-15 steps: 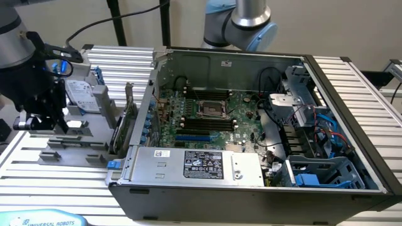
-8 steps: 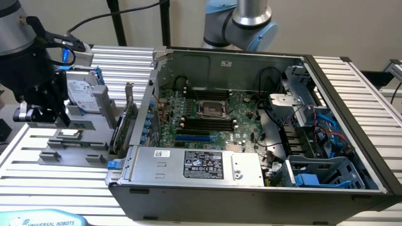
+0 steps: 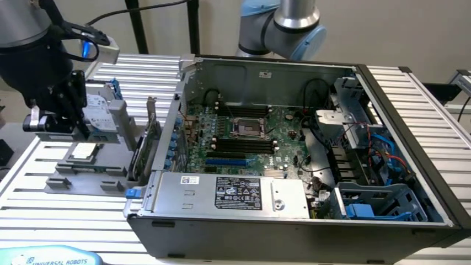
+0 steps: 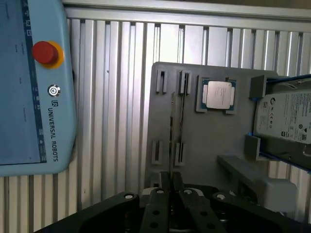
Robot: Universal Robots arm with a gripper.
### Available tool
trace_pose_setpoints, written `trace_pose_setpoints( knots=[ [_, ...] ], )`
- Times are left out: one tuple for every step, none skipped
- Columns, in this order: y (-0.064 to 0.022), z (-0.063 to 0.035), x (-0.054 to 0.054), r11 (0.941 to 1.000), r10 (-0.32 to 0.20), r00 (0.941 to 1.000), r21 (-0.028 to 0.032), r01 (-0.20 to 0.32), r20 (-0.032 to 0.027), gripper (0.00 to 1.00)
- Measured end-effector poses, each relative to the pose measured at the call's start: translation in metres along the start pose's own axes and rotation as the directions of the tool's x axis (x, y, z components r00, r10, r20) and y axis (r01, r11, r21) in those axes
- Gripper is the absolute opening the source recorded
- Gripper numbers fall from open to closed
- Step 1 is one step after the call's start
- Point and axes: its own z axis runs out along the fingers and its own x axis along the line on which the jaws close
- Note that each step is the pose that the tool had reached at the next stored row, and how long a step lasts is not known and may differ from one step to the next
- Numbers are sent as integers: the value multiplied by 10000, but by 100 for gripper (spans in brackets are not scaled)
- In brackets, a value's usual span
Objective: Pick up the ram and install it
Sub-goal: 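Pick up the ram and move it above insertion slot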
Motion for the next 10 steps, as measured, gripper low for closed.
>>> trace_pose_setpoints(
  knots=[
    [-31, -27, 0, 10000, -7, 10000, 0, 7, 20, 14],
    [-62, -54, 0, 10000, -13, 10000, 0, 13, 41, 14],
    [-94, -80, 1, 10000, -19, 10000, 0, 19, 61, 14],
    [-127, -107, 1, 10000, -26, 10000, 1, 26, 83, 14],
    [-159, -133, 1, 10000, -33, 9999, 2, 33, 105, 14],
    [-193, -159, 2, 10000, -39, 9999, 3, 39, 128, 14],
    [-231, -186, 2, 10000, -46, 9999, 2, 46, 154, 14],
    [-268, -210, 3, 10000, -53, 9998, 3, 53, 182, 14],
    [-304, -232, 3, 10000, -59, 9998, 4, 59, 212, 14],
    [-345, -255, 4, 10000, -67, 9997, 6, 67, 243, 14]
  ],
)
